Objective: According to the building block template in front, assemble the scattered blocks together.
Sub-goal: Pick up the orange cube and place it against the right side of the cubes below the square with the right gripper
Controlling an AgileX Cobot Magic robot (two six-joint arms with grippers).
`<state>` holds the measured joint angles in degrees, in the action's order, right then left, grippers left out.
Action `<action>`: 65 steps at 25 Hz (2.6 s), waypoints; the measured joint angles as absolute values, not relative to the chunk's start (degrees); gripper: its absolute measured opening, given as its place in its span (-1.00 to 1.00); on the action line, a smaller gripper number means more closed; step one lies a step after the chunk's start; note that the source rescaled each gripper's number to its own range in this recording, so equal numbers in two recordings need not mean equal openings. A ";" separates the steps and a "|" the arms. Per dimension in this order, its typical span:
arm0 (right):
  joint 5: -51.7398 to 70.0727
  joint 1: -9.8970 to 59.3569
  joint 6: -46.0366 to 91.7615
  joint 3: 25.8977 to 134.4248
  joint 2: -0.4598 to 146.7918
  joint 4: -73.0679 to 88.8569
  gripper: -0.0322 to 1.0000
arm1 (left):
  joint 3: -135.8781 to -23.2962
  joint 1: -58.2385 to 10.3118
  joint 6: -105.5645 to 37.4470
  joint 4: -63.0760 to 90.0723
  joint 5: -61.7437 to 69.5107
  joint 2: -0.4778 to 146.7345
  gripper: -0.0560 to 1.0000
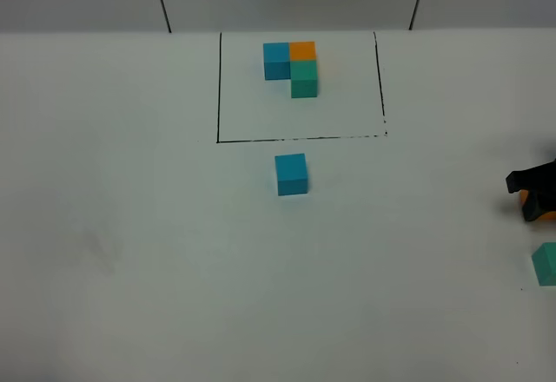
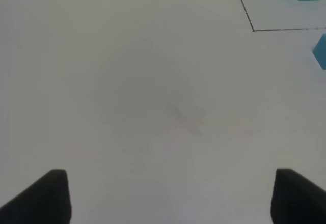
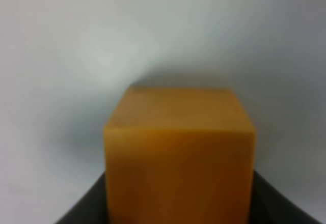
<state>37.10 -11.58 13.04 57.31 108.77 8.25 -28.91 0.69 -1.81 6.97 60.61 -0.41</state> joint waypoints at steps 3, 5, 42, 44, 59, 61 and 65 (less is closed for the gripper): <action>39.95 -8.99 14.79 59.37 108.60 5.86 -0.91 | -28.91 0.69 -1.81 6.97 60.61 -0.41 0.45; 42.77 -4.28 17.66 61.69 108.07 2.77 -0.91 | -28.91 0.69 -1.81 6.97 60.61 -0.41 0.45; 68.93 26.93 57.38 107.14 133.39 -2.95 -0.91 | -28.91 0.69 -1.81 6.97 60.61 -0.41 0.45; 68.38 26.92 57.56 106.38 133.39 -2.90 -0.91 | -28.91 0.69 -1.81 6.97 60.61 -0.41 0.45; 65.59 26.75 57.87 105.52 134.65 -1.68 -0.91 | -28.91 0.69 -1.81 6.97 60.61 -0.41 0.45; 65.57 26.75 57.87 105.52 134.65 -1.68 -0.91 | -28.91 0.69 -1.81 6.97 60.61 -0.41 0.45; 65.39 26.65 57.87 105.52 134.65 -1.14 -0.91 | -28.91 0.69 -1.81 6.97 60.61 -0.41 0.45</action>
